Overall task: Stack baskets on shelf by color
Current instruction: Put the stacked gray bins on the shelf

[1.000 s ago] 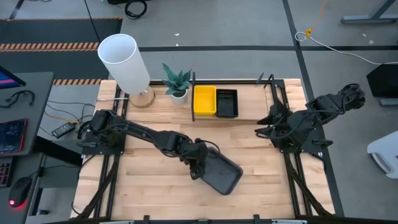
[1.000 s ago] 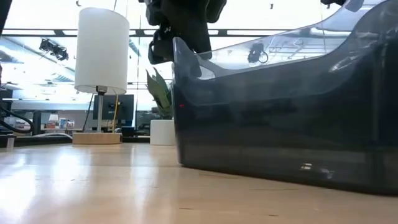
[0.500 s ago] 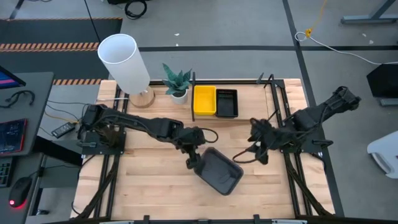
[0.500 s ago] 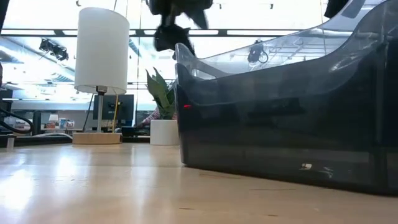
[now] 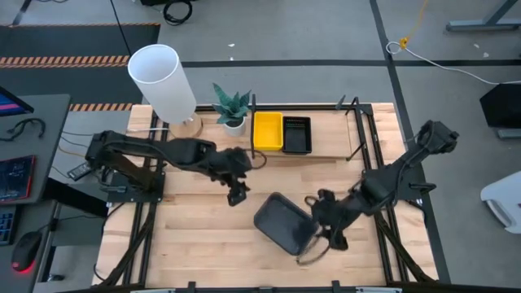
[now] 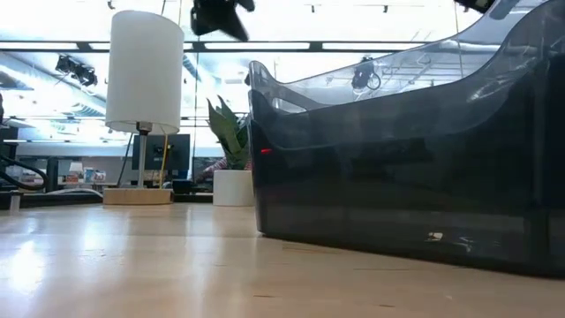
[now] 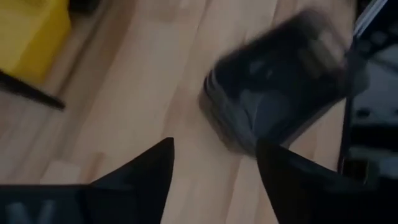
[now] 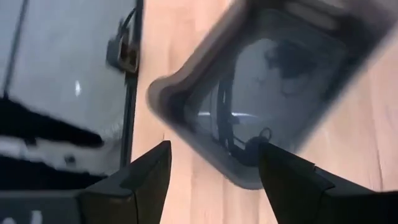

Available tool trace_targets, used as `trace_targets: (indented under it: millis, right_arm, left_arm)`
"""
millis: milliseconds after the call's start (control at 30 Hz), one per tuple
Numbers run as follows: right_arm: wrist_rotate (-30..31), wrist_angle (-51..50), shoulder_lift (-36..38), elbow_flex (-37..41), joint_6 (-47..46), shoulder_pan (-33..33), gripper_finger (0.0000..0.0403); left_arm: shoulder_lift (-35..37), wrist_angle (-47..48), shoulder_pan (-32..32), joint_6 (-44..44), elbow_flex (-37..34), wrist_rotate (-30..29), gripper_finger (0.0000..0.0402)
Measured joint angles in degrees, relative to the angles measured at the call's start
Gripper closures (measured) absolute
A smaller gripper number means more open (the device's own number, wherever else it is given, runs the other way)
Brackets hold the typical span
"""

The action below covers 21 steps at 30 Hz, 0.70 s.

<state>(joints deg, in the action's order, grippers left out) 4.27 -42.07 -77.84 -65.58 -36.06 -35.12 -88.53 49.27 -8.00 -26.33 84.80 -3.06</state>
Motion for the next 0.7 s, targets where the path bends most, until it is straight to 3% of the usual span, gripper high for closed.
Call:
trace_targets:
  millis: [133, 300, 700]
  right_arm:
    - [-0.5, -0.1, -4.6, -2.9, 9.2, -2.0, 0.0173]
    - [-0.9, -1.8, -9.6, -6.6, 13.5, -2.7, 0.0173]
    - [-0.7, -5.0, -20.0, -11.2, 22.7, -2.7, 0.0173]
  left_arm:
    - [2.3, -2.5, 1.4, -0.9, 0.0, 0.0, 0.0197]
    - [4.4, -5.3, 2.7, -3.2, 0.0, -0.3, 0.0226]
    - [7.2, -18.4, 3.0, -6.0, 0.1, 1.0, 0.0253]
